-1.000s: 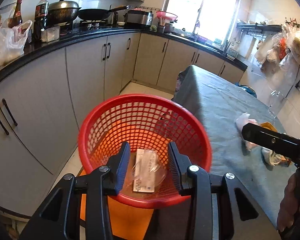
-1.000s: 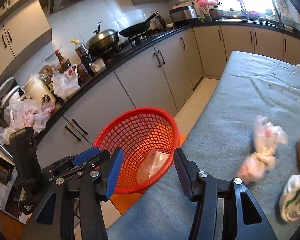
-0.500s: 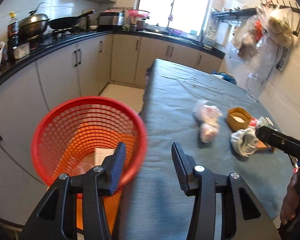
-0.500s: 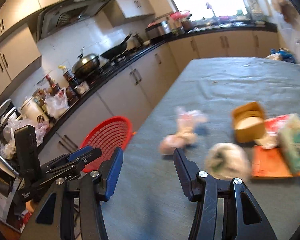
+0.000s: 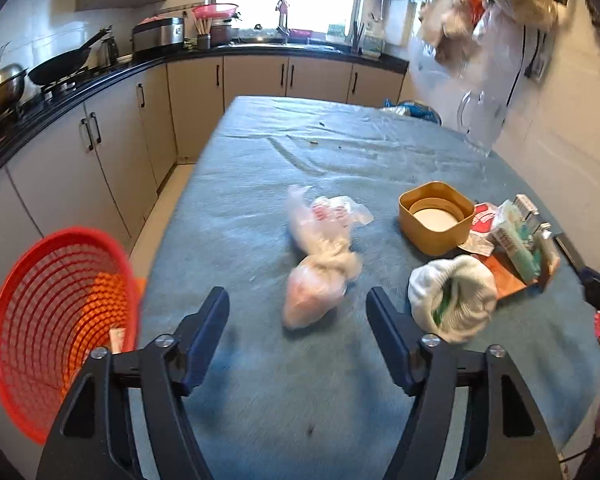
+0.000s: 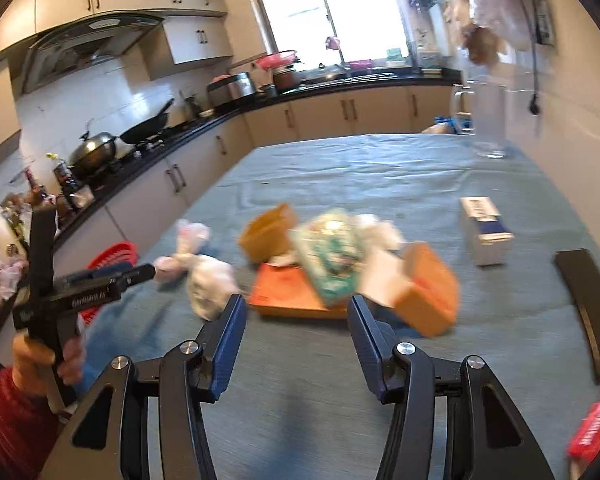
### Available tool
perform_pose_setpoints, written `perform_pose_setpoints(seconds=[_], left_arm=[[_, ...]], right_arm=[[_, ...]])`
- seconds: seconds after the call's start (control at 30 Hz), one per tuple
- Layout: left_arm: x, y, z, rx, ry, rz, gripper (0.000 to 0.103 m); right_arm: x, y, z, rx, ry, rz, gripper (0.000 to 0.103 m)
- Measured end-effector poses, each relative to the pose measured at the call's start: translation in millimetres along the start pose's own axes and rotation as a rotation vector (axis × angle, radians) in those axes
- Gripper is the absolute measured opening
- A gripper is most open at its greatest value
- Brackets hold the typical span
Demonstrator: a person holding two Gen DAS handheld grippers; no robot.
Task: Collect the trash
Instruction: 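Grasp the plastic food bag with the left gripper while the right grasps the orange box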
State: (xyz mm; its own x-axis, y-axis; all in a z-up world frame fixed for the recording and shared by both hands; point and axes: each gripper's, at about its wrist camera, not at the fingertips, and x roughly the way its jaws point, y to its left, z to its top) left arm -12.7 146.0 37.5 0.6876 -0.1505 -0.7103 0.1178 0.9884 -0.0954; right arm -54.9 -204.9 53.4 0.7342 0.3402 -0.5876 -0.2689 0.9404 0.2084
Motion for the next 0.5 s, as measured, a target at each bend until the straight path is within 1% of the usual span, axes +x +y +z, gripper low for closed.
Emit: perform_pose_setpoints(seconds=[0.1, 0.2, 0.27, 0.33, 0.37, 0.4, 0.43, 0.47, 0.5], left_arm=[[19, -11, 7, 0.029, 0.023, 0.028, 0.073], [32, -14, 11, 0.032, 0.048, 0.024, 0.073], [37, -13, 14, 0.021, 0.046, 0.030, 0.073], [43, -16, 17, 0.027, 0.057, 0.035, 0.073], [46, -19, 19, 0.037, 0.061, 0.062, 0.069], [49, -21, 21, 0.048, 0.069, 0.084, 0.058], [55, -23, 22, 0.058, 0.088, 0.104, 0.050], [58, -23, 22, 0.055, 0.104, 0.100, 0.041], [59, -22, 22, 0.052, 0.099, 0.101, 0.038]], right_arm=[[-2, -14, -2, -0.049, 0.008, -0.076, 0.058], [5, -22, -8, -0.115, 0.036, -0.151, 0.058], [13, -26, -11, -0.146, 0.059, -0.172, 0.058], [24, -28, -12, -0.176, 0.082, -0.195, 0.061], [28, -28, -12, -0.192, 0.089, -0.210, 0.062], [33, -26, -12, -0.214, 0.098, -0.223, 0.062], [38, -25, -13, -0.234, 0.104, -0.237, 0.062], [40, -23, -14, -0.244, 0.106, -0.249, 0.062], [45, -23, -12, -0.252, 0.109, -0.262, 0.062]])
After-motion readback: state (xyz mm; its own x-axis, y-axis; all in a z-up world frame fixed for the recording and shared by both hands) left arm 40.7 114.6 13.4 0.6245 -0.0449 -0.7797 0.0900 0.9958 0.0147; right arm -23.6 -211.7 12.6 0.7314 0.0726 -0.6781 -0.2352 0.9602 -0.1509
